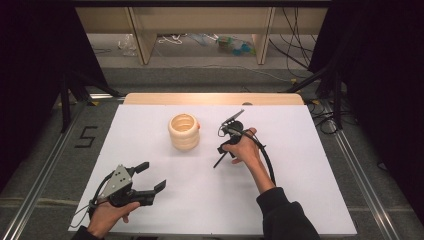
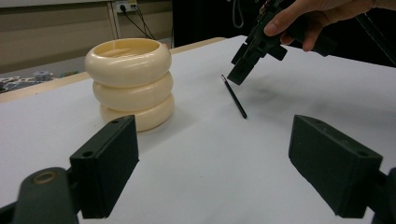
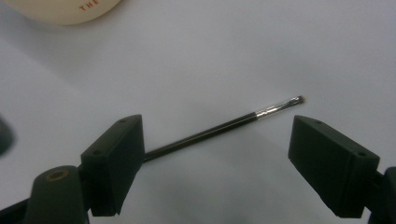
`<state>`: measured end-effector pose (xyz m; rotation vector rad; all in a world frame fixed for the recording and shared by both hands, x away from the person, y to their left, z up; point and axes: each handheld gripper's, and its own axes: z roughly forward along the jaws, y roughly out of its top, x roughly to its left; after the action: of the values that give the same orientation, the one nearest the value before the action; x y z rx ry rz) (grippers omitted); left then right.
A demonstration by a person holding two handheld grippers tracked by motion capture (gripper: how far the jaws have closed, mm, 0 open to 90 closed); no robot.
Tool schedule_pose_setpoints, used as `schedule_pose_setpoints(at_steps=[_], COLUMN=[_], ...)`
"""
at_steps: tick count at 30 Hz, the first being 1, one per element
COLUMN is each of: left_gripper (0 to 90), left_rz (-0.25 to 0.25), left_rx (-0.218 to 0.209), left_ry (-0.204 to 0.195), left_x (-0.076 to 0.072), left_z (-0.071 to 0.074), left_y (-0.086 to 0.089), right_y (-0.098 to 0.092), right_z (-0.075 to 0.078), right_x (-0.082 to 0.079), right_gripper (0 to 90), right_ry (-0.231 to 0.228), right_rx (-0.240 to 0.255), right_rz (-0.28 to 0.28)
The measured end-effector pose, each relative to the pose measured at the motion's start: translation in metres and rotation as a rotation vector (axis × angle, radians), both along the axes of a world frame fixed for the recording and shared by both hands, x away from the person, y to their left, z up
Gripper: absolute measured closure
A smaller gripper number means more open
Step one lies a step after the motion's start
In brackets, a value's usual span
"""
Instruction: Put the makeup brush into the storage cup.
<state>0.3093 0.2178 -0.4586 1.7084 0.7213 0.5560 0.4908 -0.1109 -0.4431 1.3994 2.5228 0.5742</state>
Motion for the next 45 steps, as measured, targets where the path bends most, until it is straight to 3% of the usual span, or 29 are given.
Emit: schedule_pose_setpoints(at_steps=[2, 4, 5, 12, 14, 16, 22, 23, 24, 27, 39, 40, 41, 43, 44, 45], left_gripper=[16.0, 16.0, 16.0, 16.0, 16.0, 16.1, 16.0, 16.0, 16.0, 16.0, 16.1, 16.1, 16.2, 16.2, 16.2, 16.2], left_rz=[0.0, 0.001, 0.001, -0.003, -0.005, -0.005, -0.006, -0.005, -0.005, -0.005, -0.011, -0.011, -0.012, -0.011, -0.011, -0.012], left_rx=[-0.002, -0.001, 0.002, 0.011, 0.008, 0.015, 0.013, 0.011, 0.007, 0.008, 0.013, 0.013, 0.013, 0.015, 0.012, 0.012], left_ry=[0.004, 0.005, 0.004, -0.002, 0.002, -0.001, -0.003, -0.001, 0.003, 0.0, -0.002, -0.002, -0.002, 0.0, 0.001, -0.001], left_x=[0.0, 0.0, 0.0, 0.0, 0.0, 0.0, 0.0, 0.0, 0.0, 0.0, 0.0, 0.0, 0.0, 0.0, 0.0, 0.0], left_z=[0.0, -0.001, -0.001, -0.001, -0.001, -0.001, -0.001, -0.001, -0.001, -0.001, -0.001, -0.001, -0.001, -0.001, -0.001, -0.001], left_y=[0.0, -0.001, -0.001, -0.002, -0.002, -0.002, -0.002, -0.002, -0.002, -0.003, -0.003, -0.003, -0.003, -0.002, -0.003, -0.003], right_y=[0.002, 0.001, 0.002, 0.001, 0.006, 0.004, 0.005, 0.004, 0.006, 0.008, 0.01, 0.012, 0.011, 0.012, 0.011, 0.013], right_z=[0.0, -0.002, -0.001, -0.007, -0.007, -0.009, -0.012, -0.014, -0.013, -0.015, -0.018, -0.017, -0.018, -0.018, -0.019, -0.019], right_x=[0.0, 0.003, 0.003, 0.007, 0.005, 0.007, 0.009, 0.011, 0.01, 0.01, 0.013, 0.013, 0.014, 0.014, 0.016, 0.015], right_gripper=[19.2, 18.7, 18.7, 18.8, 18.9, 18.9, 18.8, 18.9, 18.8, 18.8, 19.1, 19.1, 19.1, 19.2, 19.2, 19.2], right_ry=[0.024, -0.002, 0.02, 0.01, 0.066, 0.04, 0.065, 0.039, 0.065, 0.084, 0.1, 0.105, 0.09, 0.102, 0.081, 0.112], right_rx=[0.0, -0.013, -0.01, -0.017, -0.014, -0.025, -0.033, -0.041, -0.04, -0.034, -0.054, -0.054, -0.065, -0.064, -0.081, -0.075], right_rz=[-0.024, 0.022, 0.0, 0.016, -0.032, -0.009, -0.02, 0.004, -0.029, -0.031, -0.035, -0.058, -0.034, -0.042, -0.025, -0.046])
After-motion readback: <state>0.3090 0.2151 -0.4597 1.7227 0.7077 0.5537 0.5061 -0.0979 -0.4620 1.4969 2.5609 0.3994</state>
